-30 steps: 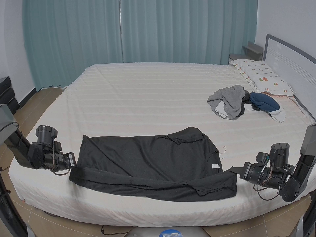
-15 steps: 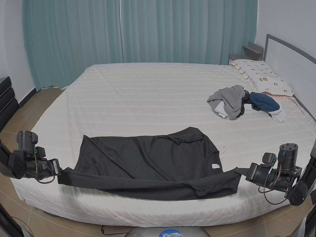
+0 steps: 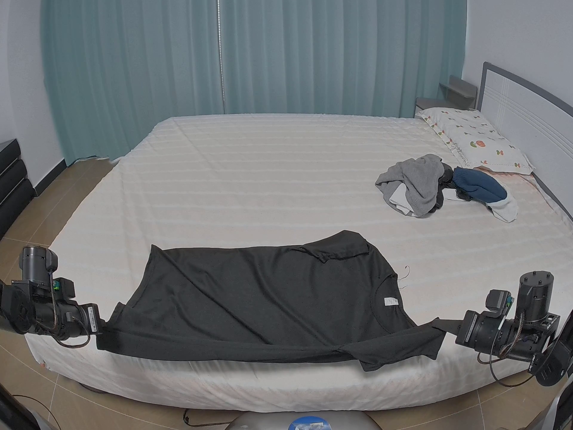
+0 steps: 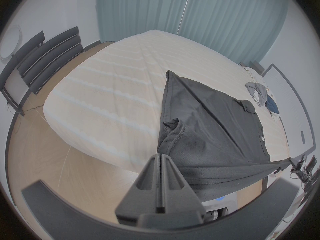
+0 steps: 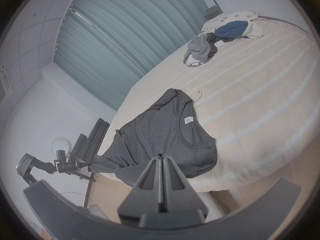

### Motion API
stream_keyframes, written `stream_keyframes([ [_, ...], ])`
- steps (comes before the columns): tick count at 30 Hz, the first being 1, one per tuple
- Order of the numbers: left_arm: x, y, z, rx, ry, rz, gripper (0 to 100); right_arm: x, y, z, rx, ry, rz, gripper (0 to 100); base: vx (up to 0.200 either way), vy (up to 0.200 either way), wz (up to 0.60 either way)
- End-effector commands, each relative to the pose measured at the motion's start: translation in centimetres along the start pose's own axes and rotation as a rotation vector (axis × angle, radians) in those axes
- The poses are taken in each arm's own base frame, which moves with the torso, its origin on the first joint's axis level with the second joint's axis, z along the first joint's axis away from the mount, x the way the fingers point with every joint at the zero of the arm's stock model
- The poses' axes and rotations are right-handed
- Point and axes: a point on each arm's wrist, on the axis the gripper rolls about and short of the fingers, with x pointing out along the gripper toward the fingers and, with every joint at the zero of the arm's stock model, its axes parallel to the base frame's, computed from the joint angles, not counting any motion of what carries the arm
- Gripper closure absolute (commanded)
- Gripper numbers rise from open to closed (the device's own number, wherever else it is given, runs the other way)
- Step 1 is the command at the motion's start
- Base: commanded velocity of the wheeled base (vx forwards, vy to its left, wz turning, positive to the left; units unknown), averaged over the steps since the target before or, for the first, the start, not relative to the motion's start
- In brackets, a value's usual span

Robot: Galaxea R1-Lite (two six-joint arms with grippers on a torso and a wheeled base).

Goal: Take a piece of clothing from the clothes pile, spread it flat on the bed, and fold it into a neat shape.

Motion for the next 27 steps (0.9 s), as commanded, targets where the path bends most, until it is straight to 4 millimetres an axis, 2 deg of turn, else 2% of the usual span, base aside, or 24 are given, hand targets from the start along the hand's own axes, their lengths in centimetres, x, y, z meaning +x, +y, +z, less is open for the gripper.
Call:
stream_keyframes([
  [1,-0.7,0.3,-0.2,0.003,-0.019,0.01,100,-0.6,0.0,-0.3,-0.002,0.002,-0.001,100,0.0,0.0,0.0],
  [12,-0.5,0.8,-2.4,0.055,0.057,0.023,100,-2.2,0.5,-1.0,-0.005,0.06,-0.029,100,0.0,0.0,0.0],
  [21,-0.7,0.8,-3.7,0.104,0.141,0.029,100,-2.3,0.3,-1.4,-0.027,0.091,-0.053,100,0.0,0.0,0.0],
  [27,-0.5,0.8,-3.3,0.108,0.15,0.026,100,-2.2,0.2,-1.4,-0.022,0.102,-0.062,100,0.0,0.0,0.0],
])
